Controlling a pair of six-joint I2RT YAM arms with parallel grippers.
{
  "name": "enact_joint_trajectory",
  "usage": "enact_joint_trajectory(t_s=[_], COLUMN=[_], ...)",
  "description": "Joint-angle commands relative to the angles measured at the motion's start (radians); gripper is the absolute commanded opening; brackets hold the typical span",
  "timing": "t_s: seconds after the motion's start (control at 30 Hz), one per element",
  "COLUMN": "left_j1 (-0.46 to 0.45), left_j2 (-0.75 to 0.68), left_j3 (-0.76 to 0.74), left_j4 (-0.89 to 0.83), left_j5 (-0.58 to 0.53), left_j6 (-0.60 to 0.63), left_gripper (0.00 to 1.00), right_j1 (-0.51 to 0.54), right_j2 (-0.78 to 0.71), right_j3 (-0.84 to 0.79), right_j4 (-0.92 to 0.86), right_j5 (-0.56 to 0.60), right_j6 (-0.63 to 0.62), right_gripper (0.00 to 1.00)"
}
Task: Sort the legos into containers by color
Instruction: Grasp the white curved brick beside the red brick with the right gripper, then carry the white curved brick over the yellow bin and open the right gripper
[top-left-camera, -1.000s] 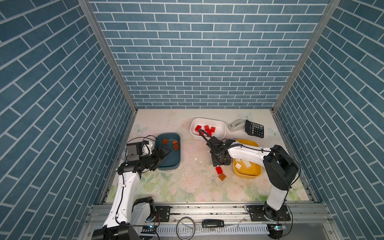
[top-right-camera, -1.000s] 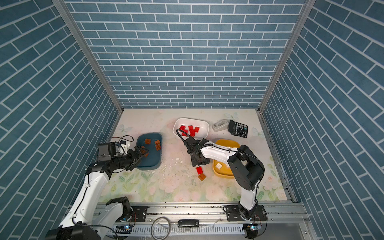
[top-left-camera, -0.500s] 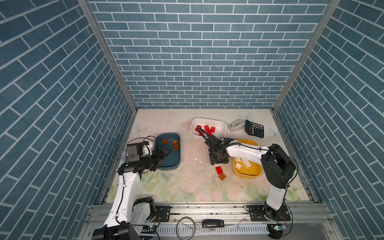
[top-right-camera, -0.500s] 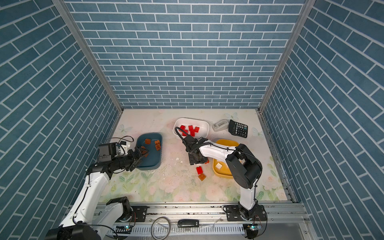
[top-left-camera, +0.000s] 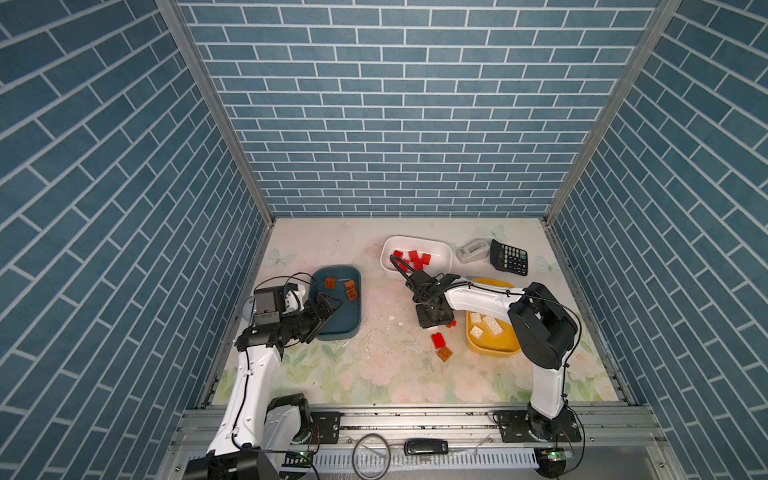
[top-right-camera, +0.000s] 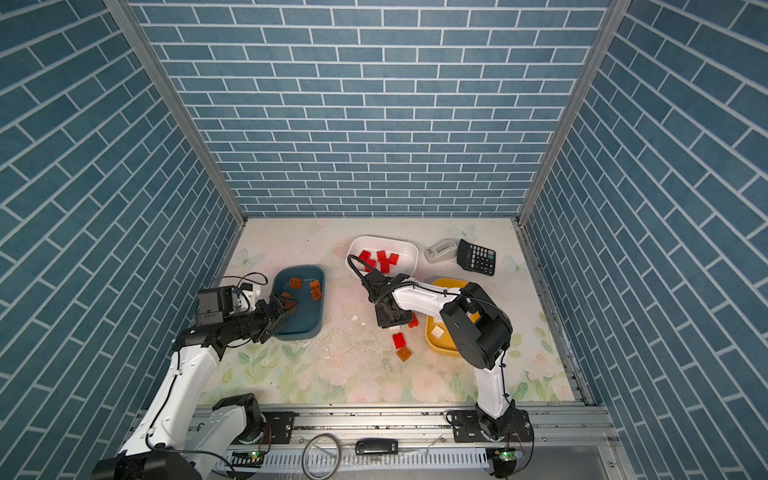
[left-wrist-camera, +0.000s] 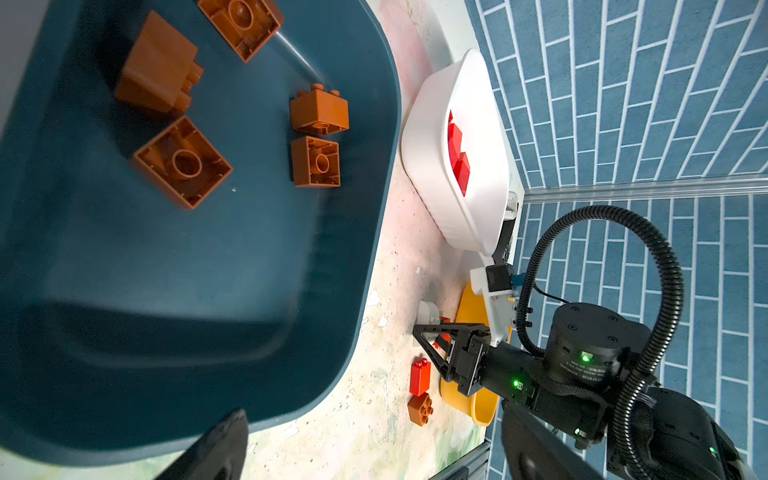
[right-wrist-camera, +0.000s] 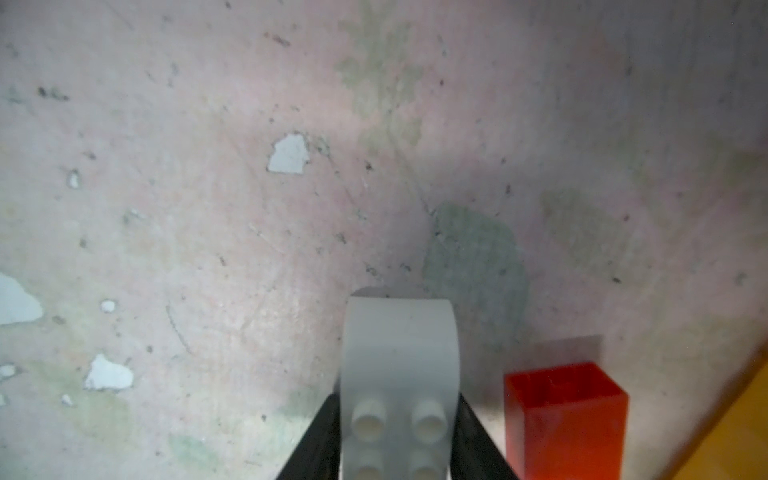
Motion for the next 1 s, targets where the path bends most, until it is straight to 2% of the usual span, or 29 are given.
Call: enact_joint_trajectory(t_s=[0.0,0.07,0.17,0.43,0.7,0.8,0.97], left_j1=[-0.004,-0.004,-0.005,-0.025,-0.091,-0.143,-0.203], left_j2=[0.001,0.000,-0.004,0.007,0.055,0.071,0.107], left_j3=[-0.001,0.000,0.001,0.001,0.039,0.056,0.081], left_j4=[0.004,0.001,-0.001,0.053,0.071,0.103,0.121], left_j5=[0.001,0.003,0.009,0.039,0.021,0.009,-0.010], left_j6=[0.004,0.004,0.003,-0.038,-0.042,-0.069,-0.081], left_gripper=[0.97,0.97,0.97,0.97,0.97,0.97,0.97], right_j1=[-0.008,-0.010,-0.015,-0.093,-0.328,-0.435,-0.548], right_j2=[0.016,-0.002,-0.066,-0.352,-0.566,-0.586,-0.570], right_j3=[0.022,0.029,0.021,-0.098,-0.253,-0.295,-0.354], right_j4=[-0.042,-0.056,-0.089,-0.205,-0.263,-0.237,-0.130], right_j5=[0.023,0.020,0.028,0.075,0.114,0.096,0.041], right_j6=[-0.014,-0.018,-0.020,-0.027,-0.140,-0.197,-0.291], right_gripper=[0.31,0.26,0.22,0.22,0.22,0.22,0.22])
